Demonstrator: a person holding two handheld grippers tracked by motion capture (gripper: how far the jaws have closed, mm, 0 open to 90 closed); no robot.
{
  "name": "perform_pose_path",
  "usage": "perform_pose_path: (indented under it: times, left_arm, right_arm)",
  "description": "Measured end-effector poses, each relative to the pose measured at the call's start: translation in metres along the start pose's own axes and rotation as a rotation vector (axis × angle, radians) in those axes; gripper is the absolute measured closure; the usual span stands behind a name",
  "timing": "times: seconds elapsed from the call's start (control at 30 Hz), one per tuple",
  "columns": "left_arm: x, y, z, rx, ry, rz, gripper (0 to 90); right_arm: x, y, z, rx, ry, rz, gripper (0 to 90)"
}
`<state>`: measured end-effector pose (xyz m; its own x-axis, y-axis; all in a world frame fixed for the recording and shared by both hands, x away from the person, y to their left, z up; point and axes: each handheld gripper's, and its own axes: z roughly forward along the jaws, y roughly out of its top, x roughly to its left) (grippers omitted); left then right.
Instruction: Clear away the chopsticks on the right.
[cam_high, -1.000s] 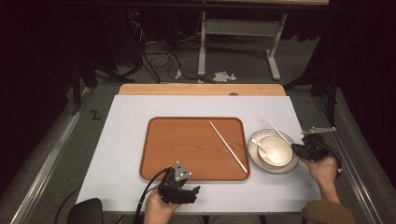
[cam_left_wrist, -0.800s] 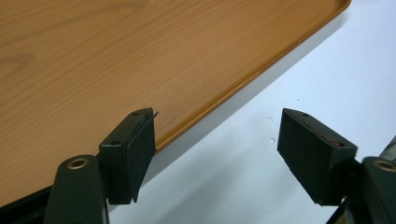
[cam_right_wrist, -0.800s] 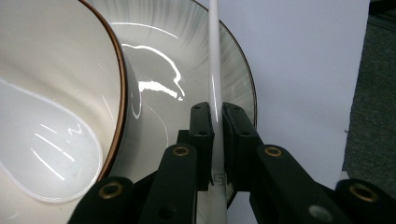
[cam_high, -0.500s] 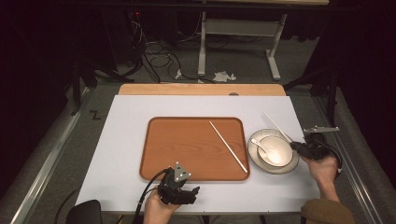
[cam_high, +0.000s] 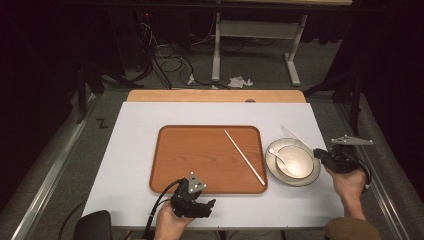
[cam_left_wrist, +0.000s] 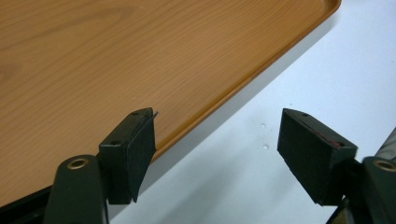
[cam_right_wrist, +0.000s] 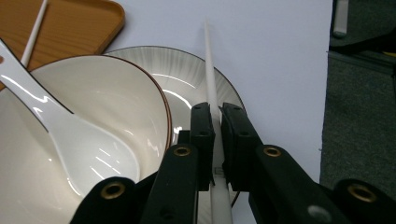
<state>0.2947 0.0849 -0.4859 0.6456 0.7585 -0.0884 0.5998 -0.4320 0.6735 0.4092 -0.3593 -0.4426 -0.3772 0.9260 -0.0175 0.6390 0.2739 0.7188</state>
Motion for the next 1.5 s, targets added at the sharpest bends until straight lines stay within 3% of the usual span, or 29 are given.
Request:
perform_pose_path:
  times: [0.33, 0.8, 0.97, 1.37, 1.5]
  left_arm:
    - [-0.002, 0.008, 0.008, 0.013, -0.033, 0.035, 27.6]
    - [-0.004, 0.018, 0.017, 0.011, -0.062, 0.060, 27.8]
    - [-0.004, 0.021, 0.020, 0.015, -0.072, 0.072, 27.8]
    - [-0.006, 0.025, 0.024, 0.014, -0.084, 0.088, 27.8]
    - [-0.005, 0.025, 0.023, 0.009, -0.079, 0.087, 27.8]
  right_arm:
    - [0.017, -0.002, -0.026, -0.067, -0.012, -0.023, 84.5]
    - [0.056, -0.004, -0.055, -0.123, -0.001, -0.076, 84.5]
    - [0.072, -0.004, -0.060, -0.133, 0.020, -0.116, 84.5]
    - [0.105, -0.004, -0.062, -0.134, 0.092, -0.133, 84.5]
    - [0.117, -0.002, -0.057, -0.123, 0.106, -0.167, 84.5]
